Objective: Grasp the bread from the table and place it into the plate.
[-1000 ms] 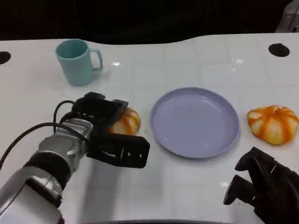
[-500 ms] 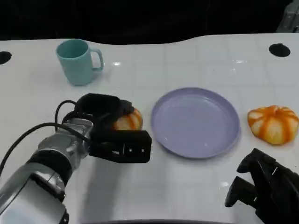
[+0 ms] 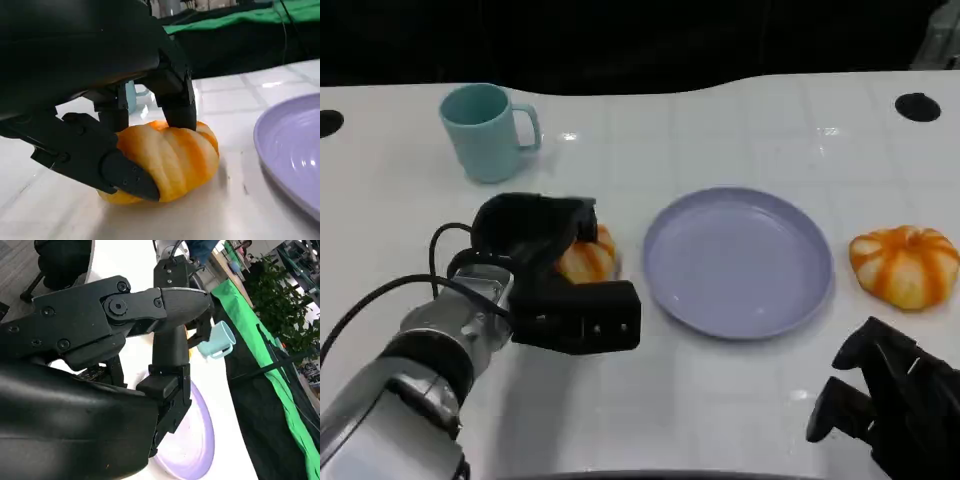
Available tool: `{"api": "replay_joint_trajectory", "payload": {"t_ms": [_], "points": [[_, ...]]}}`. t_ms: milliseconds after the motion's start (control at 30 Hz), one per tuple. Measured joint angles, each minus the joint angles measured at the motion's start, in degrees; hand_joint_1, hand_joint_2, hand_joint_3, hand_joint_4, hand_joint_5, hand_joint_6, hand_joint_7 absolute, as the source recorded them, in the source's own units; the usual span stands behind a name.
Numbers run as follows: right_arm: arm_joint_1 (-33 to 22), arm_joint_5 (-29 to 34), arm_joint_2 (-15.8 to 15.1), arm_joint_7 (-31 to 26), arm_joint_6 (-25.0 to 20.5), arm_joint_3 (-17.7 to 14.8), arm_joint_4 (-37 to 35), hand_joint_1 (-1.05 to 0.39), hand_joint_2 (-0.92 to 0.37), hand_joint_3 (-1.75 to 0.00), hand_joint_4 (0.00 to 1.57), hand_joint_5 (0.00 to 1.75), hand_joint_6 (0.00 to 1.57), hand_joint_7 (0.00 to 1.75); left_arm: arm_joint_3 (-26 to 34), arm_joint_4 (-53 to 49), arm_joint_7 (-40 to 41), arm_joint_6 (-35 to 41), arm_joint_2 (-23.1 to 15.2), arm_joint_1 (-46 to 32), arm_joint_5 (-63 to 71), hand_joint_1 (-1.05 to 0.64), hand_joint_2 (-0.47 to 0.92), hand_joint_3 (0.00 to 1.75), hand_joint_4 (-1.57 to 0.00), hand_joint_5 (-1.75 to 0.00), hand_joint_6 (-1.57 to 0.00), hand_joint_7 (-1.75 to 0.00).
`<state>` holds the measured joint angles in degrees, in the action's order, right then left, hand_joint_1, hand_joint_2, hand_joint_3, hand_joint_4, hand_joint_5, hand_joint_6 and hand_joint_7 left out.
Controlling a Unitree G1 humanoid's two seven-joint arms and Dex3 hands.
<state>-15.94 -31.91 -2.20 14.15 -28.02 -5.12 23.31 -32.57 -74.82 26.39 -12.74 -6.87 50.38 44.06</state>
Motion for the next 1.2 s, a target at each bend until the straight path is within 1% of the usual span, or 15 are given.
{"api": "replay_joint_trajectory", "payload": {"t_ms": [133, 233, 367, 433, 467, 533, 600, 767, 833, 867, 967, 1000, 1067, 1133, 1200], "points": [[0.1, 0.0, 0.0, -0.1, 0.0, 0.0, 0.0, -0.52, -0.92, -0.28, 0.64, 1.75, 0.54, 1.56, 2.0, 0.1, 1.1, 1.0, 1.1, 0.1, -2.0, -0.11, 0.9, 0.1, -0.86, -1.75, -0.54, -1.68], [0.2, 0.0, 0.2, -0.3, 0.0, 0.0, -0.1, -0.51, -0.92, -0.27, 0.64, 1.75, 0.53, 1.56, 3.2, 0.5, 1.3, 1.0, 1.7, 0.3, -2.8, -0.13, 0.91, 0.13, -0.87, -1.75, -0.54, -1.74], [0.3, 0.2, 0.2, -0.4, 0.0, 0.3, -0.1, -0.51, -0.92, -0.27, 0.64, 1.75, 0.53, 1.57, 3.9, 1.9, 1.3, -0.1, 2.5, 1.8, -4.2, -0.19, 0.89, 0.21, -0.92, -1.75, -0.62, -1.61], [0.3, 0.2, 0.3, -0.5, 0.0, 0.4, -0.1, -0.5, -0.92, -0.27, 0.64, 1.75, 0.53, 1.57, 4.2, 2.6, 1.5, -1.1, 3.0, 3.1, -4.5, -0.18, 0.86, 0.21, -0.91, -1.75, -0.63, -1.61], [0.3, 0.2, 0.3, -0.6, 0.0, 0.4, -0.1, -0.5, -0.92, -0.27, 0.64, 1.75, 0.53, 1.57, 4.2, 3.0, 1.9, -1.3, 3.4, 3.7, -4.5, -0.19, 0.85, 0.23, -0.91, -1.75, -0.62, -1.69], [0.4, 0.4, 0.3, -0.8, 0.0, 0.6, -0.1, -0.49, -0.92, -0.27, 0.64, 1.75, 0.53, 1.58, 4.2, 3.8, 2.3, -1.4, 4.3, 4.5, -4.5, -0.18, 0.83, 0.26, -0.92, -1.75, -0.63, -1.73], [0.6, 0.3, 0.3, -0.9, 0.0, 0.7, -0.2, -0.5, -0.92, -0.26, 0.65, 1.75, 0.52, 1.59, 4.0, 4.4, 2.8, -1.7, 5.1, 5.0, -4.4, -0.17, 0.78, 0.34, -0.93, -1.75, -0.63, -1.51], [1.0, 0.4, 0.3, -0.9, 0.0, 0.8, -0.6, -0.5, -0.92, -0.26, 0.65, 1.75, 0.52, 1.6, 3.5, 4.6, 3.1, -2.7, 7.4, 5.8, -4.3, -0.18, 0.57, 0.75, -0.95, -1.75, -0.66, -1.7], [1.0, 0.4, 0.3, -1.0, 0.1, 1.0, -0.7, -0.49, -0.92, -0.27, 0.65, 1.75, 0.52, 1.6, 3.2, 4.6, 3.1, -3.1, 8.2, 6.7, -4.2, -0.17, 0.55, 0.8, -0.97, -1.75, -0.66, -1.73], [1.1, 0.4, 0.3, -1.1, 0.1, 1.1, -0.7, -0.49, -0.92, -0.28, 0.65, 1.75, 0.52, 1.6, 3.1, 4.6, 3.1, -3.4, 8.6, 7.1, -4.2, -0.18, 0.54, 0.81, -0.96, -1.75, -0.69, -1.61], [1.2, 0.4, 0.3, -1.1, 0.2, 1.3, -0.7, -0.49, -0.92, -0.3, 0.65, 1.75, 0.51, 1.61, 3.0, 4.6, 0.7, -3.4, 10.4, 8.7, -4.5, -0.19, 0.54, 0.82, -0.96, -1.75, -0.72, -1.54], [1.2, 0.5, 0.3, -1.1, 0.2, 1.3, -0.7, -0.49, -0.92, -0.3, 0.65, 1.75, 0.51, 1.61, 3.0, 4.6, -0.1, -3.3, 11.1, 9.2, -4.6, -0.19, 0.53, 0.84, -0.95, -1.75, -0.67, -1.65], [1.2, 0.8, 0.3, -1.1, 0.3, 1.4, -0.7, -0.49, -0.92, -0.3, 0.65, 1.75, 0.51, 1.61, 3.1, 4.5, -1.7, -3.0, 12.5, 9.9, -4.8, -0.21, 0.53, 0.85, -0.94, -1.75, -0.63, -1.72], [1.2, 1.0, 0.3, -1.1, 0.4, 1.4, -0.7, -0.48, -0.92, -0.31, 0.67, 1.75, 0.52, 1.61, 3.1, 4.3, -3.3, -2.0, 13.8, 10.2, -5.2, -0.22, 0.55, 0.84, -0.95, -1.75, -0.64, -1.5], [1.2, 1.2, 0.4, -1.1, 0.4, 1.4, -0.7, -0.48, -0.92, -0.31, 0.68, 1.75, 0.54, 1.6, 3.1, 4.0, -4.4, -1.0, 14.6, 10.2, -5.4, -0.22, 0.55, 0.83, -0.94, -1.75, -0.7, -1.4]]}}
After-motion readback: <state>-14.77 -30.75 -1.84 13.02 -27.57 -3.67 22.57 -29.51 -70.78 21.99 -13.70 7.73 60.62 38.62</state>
